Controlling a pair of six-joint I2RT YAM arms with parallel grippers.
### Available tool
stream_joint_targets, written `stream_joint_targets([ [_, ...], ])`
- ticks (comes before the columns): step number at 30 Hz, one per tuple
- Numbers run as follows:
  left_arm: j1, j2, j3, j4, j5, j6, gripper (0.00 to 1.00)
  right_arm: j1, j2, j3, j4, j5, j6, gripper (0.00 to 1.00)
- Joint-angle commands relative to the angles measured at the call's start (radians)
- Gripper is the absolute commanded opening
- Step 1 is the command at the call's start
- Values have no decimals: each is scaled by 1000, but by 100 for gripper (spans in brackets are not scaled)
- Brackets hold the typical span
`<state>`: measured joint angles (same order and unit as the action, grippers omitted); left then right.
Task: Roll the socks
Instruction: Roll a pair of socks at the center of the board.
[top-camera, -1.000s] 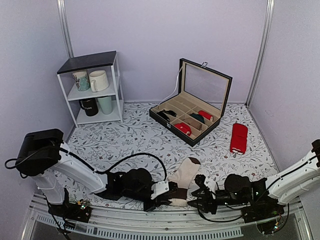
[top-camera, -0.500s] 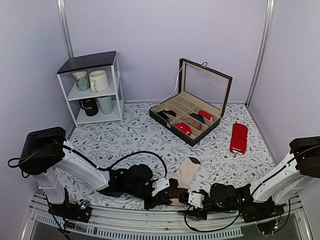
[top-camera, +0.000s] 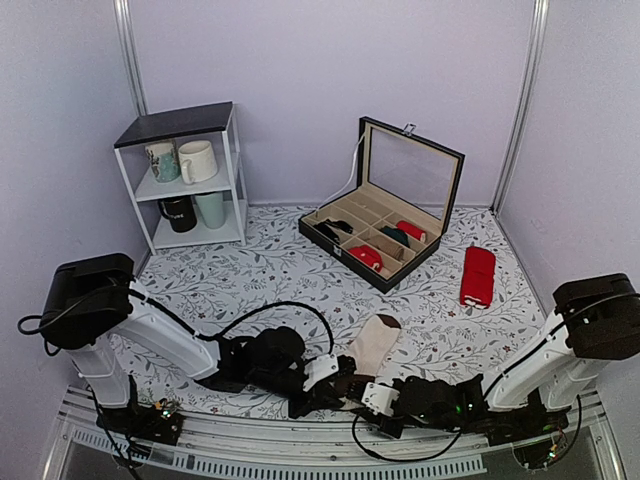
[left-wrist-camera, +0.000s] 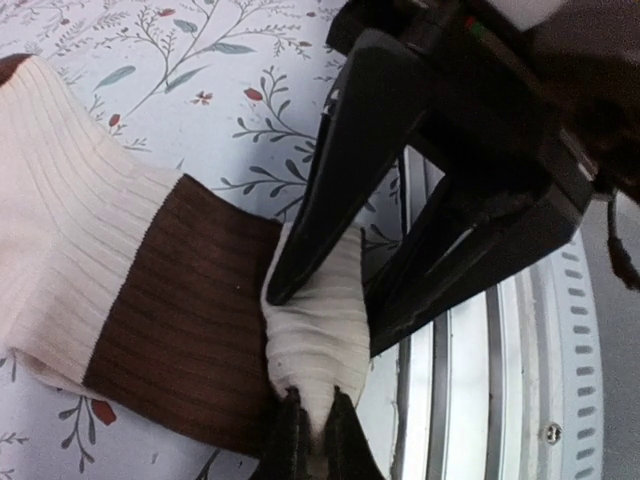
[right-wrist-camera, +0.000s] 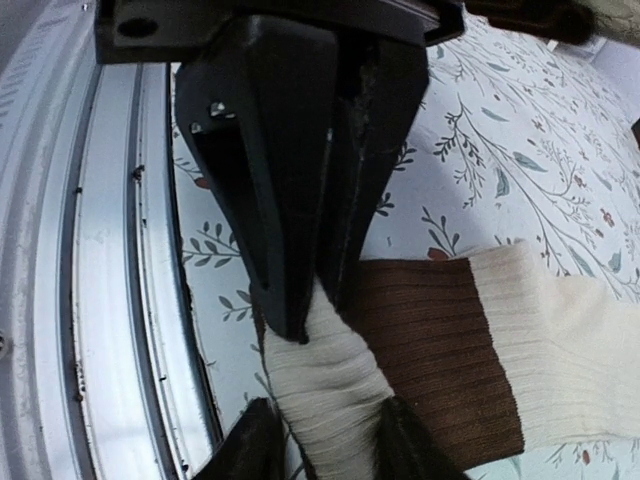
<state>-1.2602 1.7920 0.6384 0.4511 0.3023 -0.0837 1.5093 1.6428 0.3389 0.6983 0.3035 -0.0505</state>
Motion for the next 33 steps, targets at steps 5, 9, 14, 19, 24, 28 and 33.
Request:
stream_joint_targets([
  [5, -1, -13, -75, -134, -66, 6, 15, 16, 65, 41, -198, 36, 170, 1],
  [9, -7, -159, -132, -57, -152, 56, 32, 15, 16, 1, -193, -10, 251, 1],
  [14, -51, -310, -206, 73, -263, 205, 39, -12, -6, -13, -187, -173, 347, 1],
  [19, -76, -311, -226, 167, -246, 304, 40, -71, -16, -24, -204, -308, 485, 2],
  [24, -97, -226, -192, 184, -203, 310, 41, -119, -11, -33, -219, -354, 589, 2],
  [28, -110, -166, -169, 209, -209, 312, 41, -126, 19, -24, -224, -364, 601, 2],
  [33, -118, -124, -166, 269, -233, 315, 45, -125, 54, -6, -225, -380, 600, 2],
])
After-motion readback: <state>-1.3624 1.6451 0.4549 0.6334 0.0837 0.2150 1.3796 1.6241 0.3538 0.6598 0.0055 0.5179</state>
